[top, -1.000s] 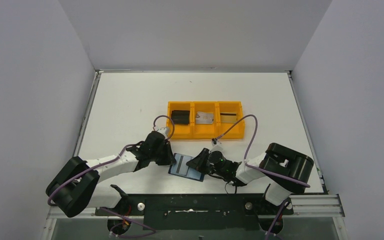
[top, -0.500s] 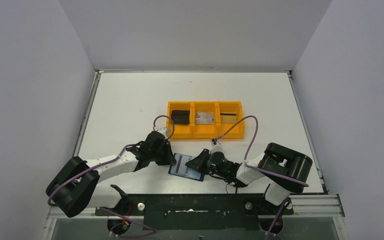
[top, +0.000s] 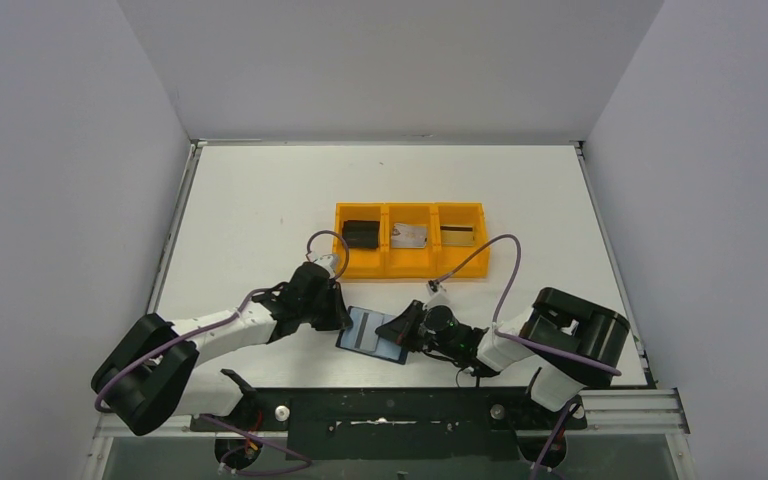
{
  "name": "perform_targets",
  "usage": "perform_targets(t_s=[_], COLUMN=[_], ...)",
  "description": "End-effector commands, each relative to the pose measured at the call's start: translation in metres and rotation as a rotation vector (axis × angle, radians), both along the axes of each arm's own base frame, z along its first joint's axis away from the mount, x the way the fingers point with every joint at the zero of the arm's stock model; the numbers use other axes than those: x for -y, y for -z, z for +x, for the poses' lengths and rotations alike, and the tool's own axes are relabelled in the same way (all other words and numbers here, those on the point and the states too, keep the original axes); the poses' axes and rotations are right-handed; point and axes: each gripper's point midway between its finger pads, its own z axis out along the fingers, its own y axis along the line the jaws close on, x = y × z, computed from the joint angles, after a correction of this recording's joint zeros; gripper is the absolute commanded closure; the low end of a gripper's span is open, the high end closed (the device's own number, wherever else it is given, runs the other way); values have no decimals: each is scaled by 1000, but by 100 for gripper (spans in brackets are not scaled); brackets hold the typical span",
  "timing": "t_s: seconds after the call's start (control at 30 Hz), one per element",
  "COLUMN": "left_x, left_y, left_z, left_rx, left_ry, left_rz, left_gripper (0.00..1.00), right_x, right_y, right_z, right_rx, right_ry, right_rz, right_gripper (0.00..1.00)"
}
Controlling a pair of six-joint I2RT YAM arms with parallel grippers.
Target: Take the credit cards out of the card holder
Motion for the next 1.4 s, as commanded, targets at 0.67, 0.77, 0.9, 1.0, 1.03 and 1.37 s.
perform_targets(t_s=[0.67, 0.77, 0.9, 1.0, 1.03, 1.37], left_x=[24, 6, -9, -11, -11, -9], left_y=[1, 14, 21, 24, 25, 24], left_z=[-16, -17, -17, -18, -18, -17], left_rx=[-30, -44, -42, -48, -51, -52], left_ry=[95, 40, -7, -12, -14, -7], left_rz=[-2, 90, 146, 154, 157, 157], left_gripper=[80, 82, 84, 85, 86, 90], right_x=[4, 9, 16, 16, 17, 23], right_y=[17, 14, 15, 10, 8, 5], right_z=[9, 10, 7, 5, 5, 1], right_rx=[-50, -40, -43, -33, -29, -28], right_ry=[70, 78, 74, 67, 67, 75], right_rz=[-62, -57, -72, -54, -48, -37], right_gripper=[98, 98, 99, 99, 99, 97])
